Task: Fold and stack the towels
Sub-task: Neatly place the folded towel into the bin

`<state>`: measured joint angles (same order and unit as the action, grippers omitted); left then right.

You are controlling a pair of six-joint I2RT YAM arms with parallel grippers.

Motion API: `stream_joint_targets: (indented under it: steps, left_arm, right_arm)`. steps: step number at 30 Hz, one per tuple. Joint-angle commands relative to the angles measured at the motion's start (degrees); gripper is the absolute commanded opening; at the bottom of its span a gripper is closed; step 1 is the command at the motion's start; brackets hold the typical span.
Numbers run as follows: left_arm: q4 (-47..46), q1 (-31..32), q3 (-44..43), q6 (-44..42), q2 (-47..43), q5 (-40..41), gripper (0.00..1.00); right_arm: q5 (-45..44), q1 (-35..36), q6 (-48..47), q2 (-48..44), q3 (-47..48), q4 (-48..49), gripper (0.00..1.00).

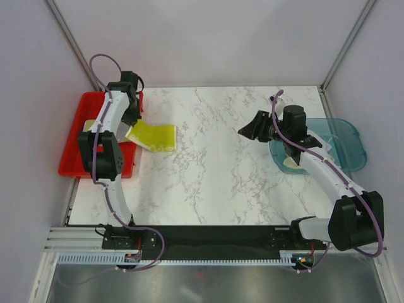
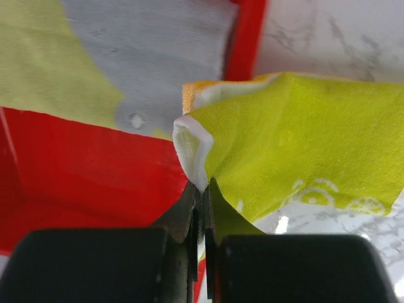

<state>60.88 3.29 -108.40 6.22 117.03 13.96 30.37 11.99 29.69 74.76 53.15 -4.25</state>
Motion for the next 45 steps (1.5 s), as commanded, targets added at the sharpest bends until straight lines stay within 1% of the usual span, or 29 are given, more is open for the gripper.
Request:
stream_joint_targets:
  steps: [1, 2, 3, 6, 8, 9, 13, 19, 21, 25, 35, 41, 43, 45]
  left_arm:
    - [-2.69, -3.10, -3.13, -3.67, -1.46, 5.29, 0.02]
    - [-3.31, -3.11, -4.09, -3.93, -1.28, 5.55, 0.02]
    - [-3.84, -5.03, -4.80, -4.63, -0.93, 5.90, 0.02]
    - [-5.24, -5.92, -6.39, -5.77, -0.49, 8.36, 0.02]
    - [-6.73, -6.19, -6.12, -6.13, -0.14, 11.96, 0.02]
    - [-7.70, -6.45, -6.38, -8.22, 0.21, 12.32, 0.02]
    - [-8.76, -9.00, -8.31, -8.94, 2.58, 13.55, 0.02]
    - [-9.38, -11.98, -9.46, -9.21, 4.61, 14.16, 0.02]
    - [-9.82, -13.39, -9.81, -9.03, 4.78, 12.51, 0.02]
    - [-10.08, -14.89, -11.30, -9.03, 6.01, 12.32, 0.02]
    - [-10.35, -15.42, -12.45, -11.14, 8.56, 11.35, 0.02]
    - [-10.52, -16.30, -12.71, -12.02, 8.48, 10.30, 0.02]
    - [-10.17, -16.47, -13.59, -11.93, 8.91, 8.55, 0.02]
    - [-9.91, -16.39, -13.86, -12.19, 9.61, 9.07, 0.02]
  right_arm:
    - [1.71, -0.21, -0.60, -2.25, -1.20, 2.75, 0.58]
    - [1.88, -0.21, -0.25, -2.34, -1.38, 3.37, 0.58]
    - [2.49, -0.21, -0.08, -2.34, -1.55, 3.63, 0.58]
    - [3.20, -0.21, 0.63, -2.34, -2.08, 3.72, 0.58]
    - [3.73, -0.21, 1.33, -2.16, -2.26, 5.83, 0.58]
    - [3.99, -0.21, 2.03, -1.99, -2.34, 6.27, 0.58]
    - [5.22, -0.21, 3.97, -2.08, -3.57, 8.73, 0.58]
    - [5.40, -0.30, 4.32, -2.16, -3.84, 9.09, 0.58]
    - [5.49, -0.21, 4.50, -1.64, -4.01, 9.09, 0.58]
    - [5.84, -0.30, 4.94, -0.58, -4.28, 9.44, 0.58]
    - [6.72, 0.84, 5.38, 2.40, -5.60, 8.04, 0.57]
    - [5.85, 2.95, 4.94, 4.16, -3.31, 4.87, 0.57]
    - [5.23, 3.91, 4.76, 4.43, -2.79, 4.43, 0.57]
    - [4.70, 4.36, 4.76, 4.87, -2.43, 4.34, 0.57]
